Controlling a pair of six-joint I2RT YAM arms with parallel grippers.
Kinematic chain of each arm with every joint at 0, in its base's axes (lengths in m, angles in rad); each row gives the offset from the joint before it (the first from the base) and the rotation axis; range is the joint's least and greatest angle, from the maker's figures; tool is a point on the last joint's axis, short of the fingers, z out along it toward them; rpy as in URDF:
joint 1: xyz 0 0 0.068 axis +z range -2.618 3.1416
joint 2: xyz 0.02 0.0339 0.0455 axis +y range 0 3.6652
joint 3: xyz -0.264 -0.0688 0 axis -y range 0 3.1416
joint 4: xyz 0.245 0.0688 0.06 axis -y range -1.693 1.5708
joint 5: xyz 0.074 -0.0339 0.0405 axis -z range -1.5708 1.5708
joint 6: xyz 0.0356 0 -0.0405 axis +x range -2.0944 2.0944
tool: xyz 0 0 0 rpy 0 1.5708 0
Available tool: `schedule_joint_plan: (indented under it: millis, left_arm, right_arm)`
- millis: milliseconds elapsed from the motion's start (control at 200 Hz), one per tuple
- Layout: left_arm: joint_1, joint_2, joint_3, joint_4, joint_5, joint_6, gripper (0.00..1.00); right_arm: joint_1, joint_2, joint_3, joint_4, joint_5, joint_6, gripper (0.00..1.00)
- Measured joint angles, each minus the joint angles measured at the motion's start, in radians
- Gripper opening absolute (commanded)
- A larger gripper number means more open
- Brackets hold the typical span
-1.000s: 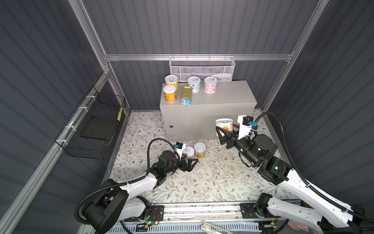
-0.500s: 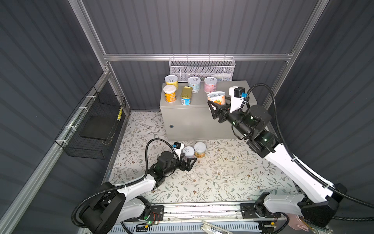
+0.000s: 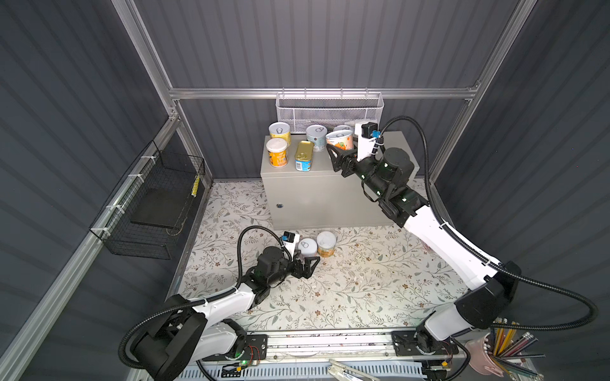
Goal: Place and organize the canned foods onto the counter
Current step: 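Lift the peach can with the right gripper up to the cabinet top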
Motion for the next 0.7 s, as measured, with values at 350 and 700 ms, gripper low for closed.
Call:
schedule_joint_plan:
  millis: [350,700]
  left_arm:
    - [0.0,0.025,0.0,0.0,-0.002,0.0,1.0]
    - [0.0,0.04,0.0,0.0,-0.007,-0.001,1.0]
  right_arm:
    - [-0.011,0.097,0.008,0.066,0.023,0.002,0.65]
    - [-0.025,0.145,0.008,0.127,0.082,0.029,0.65]
